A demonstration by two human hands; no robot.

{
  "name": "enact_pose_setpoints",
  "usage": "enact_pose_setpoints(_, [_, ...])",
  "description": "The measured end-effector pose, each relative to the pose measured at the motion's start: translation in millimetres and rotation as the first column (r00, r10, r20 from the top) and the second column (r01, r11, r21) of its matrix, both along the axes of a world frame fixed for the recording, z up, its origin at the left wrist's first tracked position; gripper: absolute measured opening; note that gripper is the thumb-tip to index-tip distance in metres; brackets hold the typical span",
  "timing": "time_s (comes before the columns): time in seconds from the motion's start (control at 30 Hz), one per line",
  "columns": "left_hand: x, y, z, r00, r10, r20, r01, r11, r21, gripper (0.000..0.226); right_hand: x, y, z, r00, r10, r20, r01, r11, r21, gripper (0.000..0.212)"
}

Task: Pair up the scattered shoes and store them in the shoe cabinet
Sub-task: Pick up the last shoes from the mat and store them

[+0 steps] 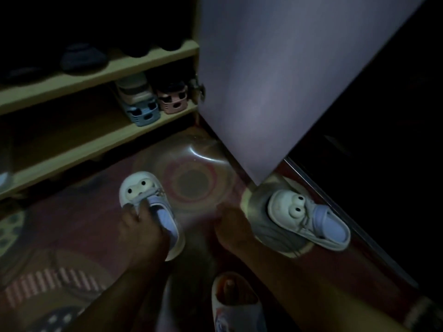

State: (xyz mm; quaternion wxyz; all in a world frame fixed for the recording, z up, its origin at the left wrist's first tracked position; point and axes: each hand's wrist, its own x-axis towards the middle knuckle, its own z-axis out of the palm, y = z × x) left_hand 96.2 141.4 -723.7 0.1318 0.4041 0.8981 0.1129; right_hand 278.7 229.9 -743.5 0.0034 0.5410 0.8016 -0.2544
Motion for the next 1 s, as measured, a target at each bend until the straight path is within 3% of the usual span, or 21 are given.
enact_pose_setpoints(0.07, [15,-1,3,0.972,-0.211,-0.104,0.211,0.977,-0.006,0.054,32,6,7,0.984,-0.152,0.088,0.137,0.978,0.156,0.02])
enact_pose_setpoints(0.13, [33,2,6,0.958,-0.262,-0.115,0.262,0.965,-0.012,0.058,57,13,10,0.926,-0.331,0.183,0.259,0.907,0.333,0.017])
enact_pose_setpoints(0.2, [42,4,6,0.962,-0.236,-0.138,0.238,0.971,0.0,0.059,82,18,15,0.783,-0.621,0.047,0.535,0.709,0.46,0.017])
enact_pose_setpoints(0.23, [41,3,3,0.955,-0.242,-0.172,0.246,0.969,-0.003,0.056,95,19,16,0.687,-0.727,-0.014,0.652,0.607,0.453,0.021])
enact_pose_setpoints(0.3, [36,3,2,0.933,-0.301,-0.196,0.301,0.953,-0.033,0.048,125,22,18,0.495,-0.868,0.044,0.804,0.476,0.356,0.05])
enact_pose_setpoints(0.33, [31,3,-1,0.928,-0.32,-0.191,0.316,0.947,-0.052,0.047,140,24,14,0.424,-0.902,0.081,0.857,0.428,0.286,0.062])
enact_pose_setpoints(0.4, [21,6,0,0.919,-0.34,-0.2,0.325,0.94,-0.103,0.045,163,25,7,0.355,-0.923,0.146,0.919,0.373,0.128,0.065])
enact_pose_setpoints(0.47, [14,8,-1,0.93,-0.31,-0.196,0.292,0.949,-0.115,0.044,172,24,-4,0.401,-0.885,0.237,0.91,0.414,0.005,0.056])
enact_pose_setpoints(0.53, [11,10,0,0.978,-0.173,-0.118,0.176,0.984,0.011,0.043,164,18,-7,0.461,-0.85,0.256,0.874,0.485,0.038,0.045])
enact_pose_setpoints(0.6, [4,7,-1,0.999,-0.01,-0.033,0.013,0.997,0.078,0.044,144,9,-13,0.646,-0.745,0.165,0.749,0.66,0.048,0.038])
enact_pose_setpoints(0.67, [-9,4,-3,0.993,0.094,0.072,-0.096,0.995,0.025,0.046,114,-7,-18,0.798,-0.603,0.002,0.603,0.798,0.025,0.036])
enact_pose_setpoints(0.73, [-26,3,-7,0.955,0.191,0.226,-0.19,0.981,-0.027,0.049,80,-23,-18,0.845,-0.52,-0.128,0.525,0.851,0.007,0.033])
enact_pose_setpoints(0.8, [-37,2,-11,0.929,0.159,0.335,-0.157,0.987,-0.032,0.051,57,-35,-15,0.895,-0.423,-0.143,0.432,0.901,0.038,0.031])
enact_pose_setpoints(0.93, [-62,-10,-4,0.937,0.065,0.343,-0.053,0.998,-0.045,0.023,6,-41,-2,0.954,-0.291,-0.064,0.284,0.953,-0.1,0.02])
enact_pose_setpoints(1.0, [-82,-25,5,0.949,0.128,0.289,-0.1,0.989,-0.109,0.013,-35,-33,0,0.971,-0.153,-0.181,0.168,0.984,0.066,0.025])
